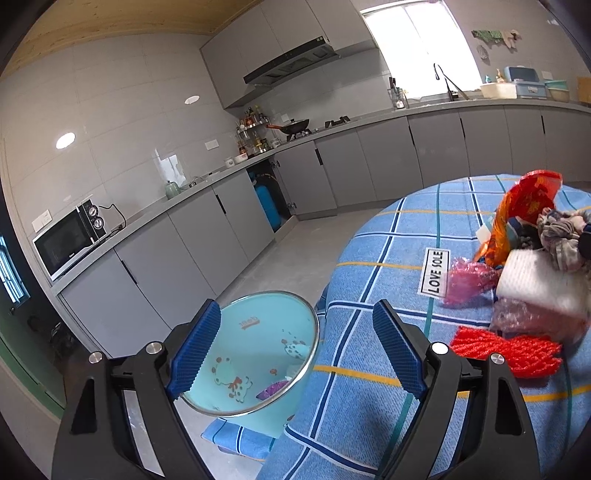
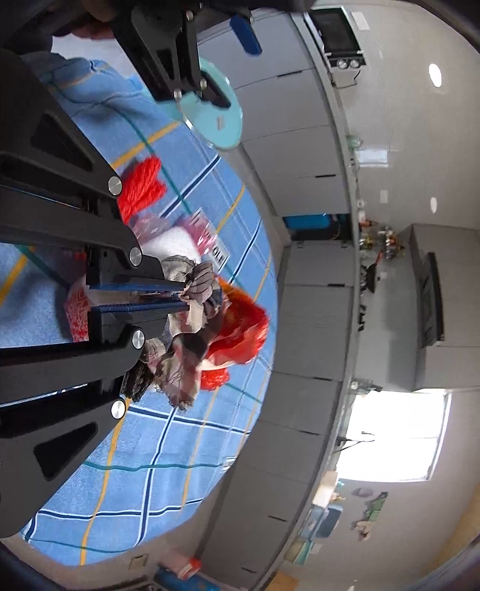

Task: Collect trash
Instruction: 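Drop the purple wrapper into the bucket with the right gripper, then grasp the cloth with the right gripper while the left gripper grasps the orange wrapper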

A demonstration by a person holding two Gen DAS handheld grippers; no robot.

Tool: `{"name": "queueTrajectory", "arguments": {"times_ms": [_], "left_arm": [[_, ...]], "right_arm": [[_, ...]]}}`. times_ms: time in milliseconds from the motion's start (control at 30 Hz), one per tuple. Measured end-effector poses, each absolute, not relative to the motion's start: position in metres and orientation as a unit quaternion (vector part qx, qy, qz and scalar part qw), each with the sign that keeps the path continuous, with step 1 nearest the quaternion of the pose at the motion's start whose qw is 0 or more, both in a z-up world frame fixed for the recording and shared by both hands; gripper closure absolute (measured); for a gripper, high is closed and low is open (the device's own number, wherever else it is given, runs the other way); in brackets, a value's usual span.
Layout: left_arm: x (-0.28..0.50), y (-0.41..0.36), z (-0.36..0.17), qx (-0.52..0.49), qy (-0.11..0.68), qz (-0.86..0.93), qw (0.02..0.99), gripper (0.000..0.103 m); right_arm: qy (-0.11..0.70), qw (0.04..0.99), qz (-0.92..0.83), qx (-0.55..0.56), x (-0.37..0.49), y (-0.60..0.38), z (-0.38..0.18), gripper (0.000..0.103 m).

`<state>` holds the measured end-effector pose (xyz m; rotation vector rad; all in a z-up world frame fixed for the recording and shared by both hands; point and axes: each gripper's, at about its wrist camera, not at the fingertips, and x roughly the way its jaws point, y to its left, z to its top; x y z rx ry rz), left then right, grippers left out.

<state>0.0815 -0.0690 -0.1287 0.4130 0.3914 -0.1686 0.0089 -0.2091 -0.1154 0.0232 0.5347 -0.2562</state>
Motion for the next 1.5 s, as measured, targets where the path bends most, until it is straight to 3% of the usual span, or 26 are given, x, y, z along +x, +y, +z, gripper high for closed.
{"name": "queueTrajectory", "arguments": {"times_ms": [400, 767, 1167, 1267, 1333, 1367, 1433, 1500], "left_arm": [[0.067, -0.111, -0.096, 0.196, 0.145, -0.139, 0.96, 0.018], [0.04, -0.19, -0.081, 0.21, 0.083, -0.214, 0.95, 0.014], [0.061, -0.252, -0.111, 0.241, 0.114, -0.234, 0.935, 0.016], [0.064, -0.257, -0.116, 0.249, 0.123, -0.243, 0.929, 0.029], [0.066, -0.261, -0.118, 0.253, 0.133, -0.255, 0.924, 0.056], [0.067, -0.263, -0.119, 0.254, 0.141, -0.26, 0.921, 0.063], [0.071, -0.266, -0.123, 0.259, 0.16, -0.273, 0.913, 0.1], [0.072, -0.263, -0.122, 0.256, 0.161, -0.269, 0.914, 0.102]], "right_arm": [[0.166, 0.967, -0.194, 0.005, -0.036, -0.219, -0.063, 0.098], [0.177, 0.946, -0.266, 0.047, -0.039, -0.28, -0.081, 0.098], [0.175, 0.942, -0.27, 0.091, -0.043, -0.312, -0.096, 0.098], [0.177, 0.942, -0.268, 0.099, -0.041, -0.312, -0.1, 0.098], [0.179, 0.942, -0.265, 0.105, -0.041, -0.313, -0.103, 0.098], [0.179, 0.941, -0.265, 0.106, -0.042, -0.314, -0.104, 0.098], [0.179, 0.942, -0.264, 0.107, -0.043, -0.314, -0.106, 0.098], [0.176, 0.942, -0.265, 0.105, -0.046, -0.314, -0.104, 0.098]]}}
